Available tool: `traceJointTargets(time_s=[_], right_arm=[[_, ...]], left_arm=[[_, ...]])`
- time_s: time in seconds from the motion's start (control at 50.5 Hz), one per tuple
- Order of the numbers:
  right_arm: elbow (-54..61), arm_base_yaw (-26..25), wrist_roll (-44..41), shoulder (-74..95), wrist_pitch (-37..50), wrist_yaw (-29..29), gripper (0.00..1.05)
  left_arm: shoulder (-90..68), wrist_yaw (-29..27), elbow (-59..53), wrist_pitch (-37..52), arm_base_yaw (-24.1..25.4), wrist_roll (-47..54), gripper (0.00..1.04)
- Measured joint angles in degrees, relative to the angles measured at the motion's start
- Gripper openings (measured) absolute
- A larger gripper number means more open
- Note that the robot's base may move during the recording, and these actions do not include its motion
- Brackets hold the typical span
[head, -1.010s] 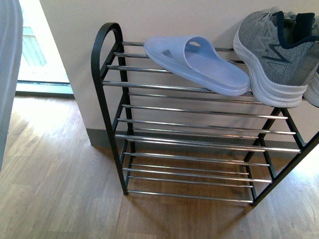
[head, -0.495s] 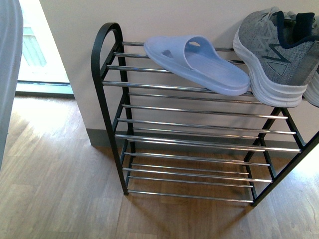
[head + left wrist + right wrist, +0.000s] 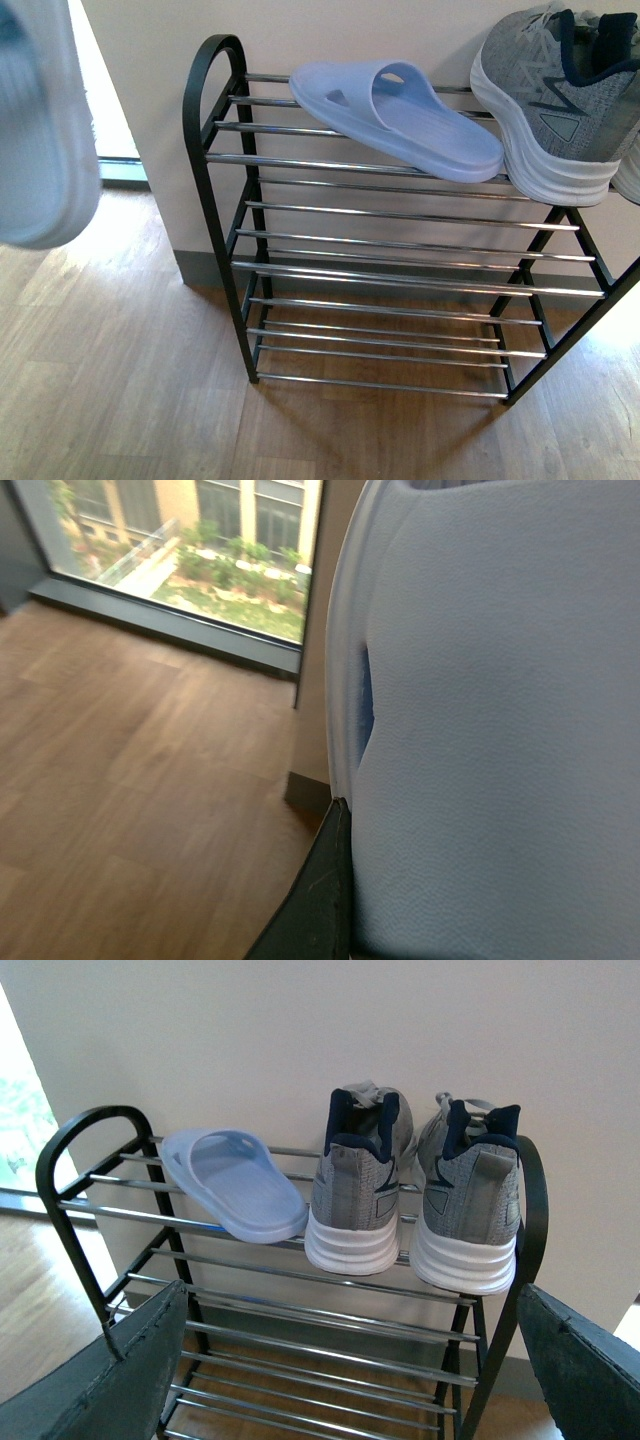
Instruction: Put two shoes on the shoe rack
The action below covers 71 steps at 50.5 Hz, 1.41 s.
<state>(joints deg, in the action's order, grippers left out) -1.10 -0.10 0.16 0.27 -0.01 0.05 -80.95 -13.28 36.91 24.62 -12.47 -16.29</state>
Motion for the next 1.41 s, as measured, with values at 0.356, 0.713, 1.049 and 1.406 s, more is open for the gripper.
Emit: traceJointTargets(time_s=[0.356,0.713,1.049,1.406], right_arm=[[0.0,0.0,0.0,0.0,0.0,0.0,0.96],[0.0,0.0,0.0,0.0,0.0,0.0,0.96],[0.0,0.0,0.0,0.0,0.0,0.0,0.96],[0.0,0.0,0.0,0.0,0.0,0.0,0.96]], left_arm=[[-20.7,6.4,20.3,-9.7,-7.8,-11.3,0.02],[-30.9,6.2,32.9,-18.4,-12.6,-13.4,0.02],[-35.5,5.6,39.9,-23.9,-11.8,-13.1,0.02],[-44.8,4.2,55.4,-34.3,-9.6,-10.9,0.02]])
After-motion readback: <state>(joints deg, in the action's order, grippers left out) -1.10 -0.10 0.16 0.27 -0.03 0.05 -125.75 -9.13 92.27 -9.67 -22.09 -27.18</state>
